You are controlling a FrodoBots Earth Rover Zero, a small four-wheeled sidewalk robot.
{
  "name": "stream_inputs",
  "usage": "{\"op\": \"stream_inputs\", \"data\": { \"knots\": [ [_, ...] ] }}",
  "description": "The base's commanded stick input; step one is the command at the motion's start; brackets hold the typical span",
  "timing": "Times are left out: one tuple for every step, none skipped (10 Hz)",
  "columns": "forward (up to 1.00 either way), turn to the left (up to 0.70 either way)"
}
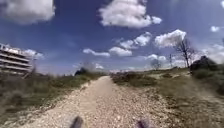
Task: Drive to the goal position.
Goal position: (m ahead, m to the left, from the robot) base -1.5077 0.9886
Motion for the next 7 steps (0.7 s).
{"op": "stream_inputs", "data": {
  "knots": [
    [1.00, 0.27],
    [1.00, 0.27],
    [1.00, 0.27],
    [1.00, 0.27],
    [1.00, 0.27],
    [0.99, 0.27],
    [0.43, 0.37]
  ]
}}
